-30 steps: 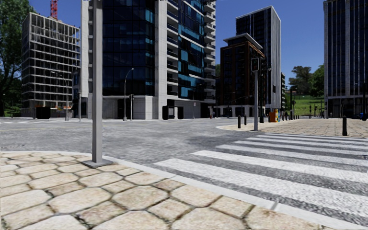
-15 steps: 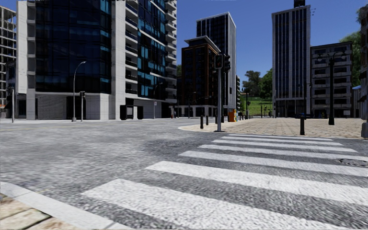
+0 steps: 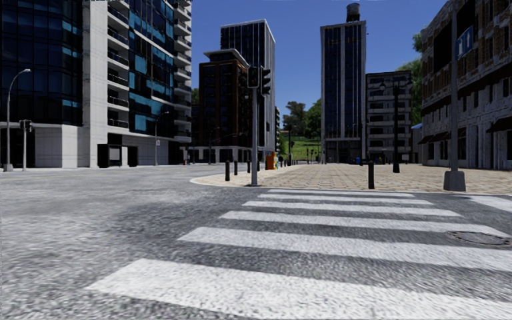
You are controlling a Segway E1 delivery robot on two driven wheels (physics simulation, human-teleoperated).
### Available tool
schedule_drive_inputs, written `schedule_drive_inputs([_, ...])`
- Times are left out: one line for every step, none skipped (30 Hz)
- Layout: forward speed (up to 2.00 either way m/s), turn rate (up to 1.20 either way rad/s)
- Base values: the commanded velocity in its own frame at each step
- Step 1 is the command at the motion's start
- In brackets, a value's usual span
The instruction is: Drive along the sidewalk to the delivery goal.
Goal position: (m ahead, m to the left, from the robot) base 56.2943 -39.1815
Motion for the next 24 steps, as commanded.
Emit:
schedule_drive_inputs([2.00, -0.41])
schedule_drive_inputs([2.00, -0.40])
schedule_drive_inputs([2.00, -0.40])
schedule_drive_inputs([2.00, -0.40])
schedule_drive_inputs([2.00, -0.40])
schedule_drive_inputs([2.00, -0.40])
schedule_drive_inputs([2.00, -0.40])
schedule_drive_inputs([2.00, -0.40])
schedule_drive_inputs([2.00, -0.39])
schedule_drive_inputs([2.00, -0.38])
schedule_drive_inputs([2.00, -0.38])
schedule_drive_inputs([2.00, -0.38])
schedule_drive_inputs([2.00, -0.38])
schedule_drive_inputs([2.00, -0.38])
schedule_drive_inputs([2.00, -0.38])
schedule_drive_inputs([2.00, -0.38])
schedule_drive_inputs([2.00, -0.38])
schedule_drive_inputs([2.00, -0.38])
schedule_drive_inputs([2.00, -0.38])
schedule_drive_inputs([2.00, -0.38])
schedule_drive_inputs([2.00, -0.38])
schedule_drive_inputs([2.00, -0.38])
schedule_drive_inputs([2.00, -0.38])
schedule_drive_inputs([2.00, -0.38])
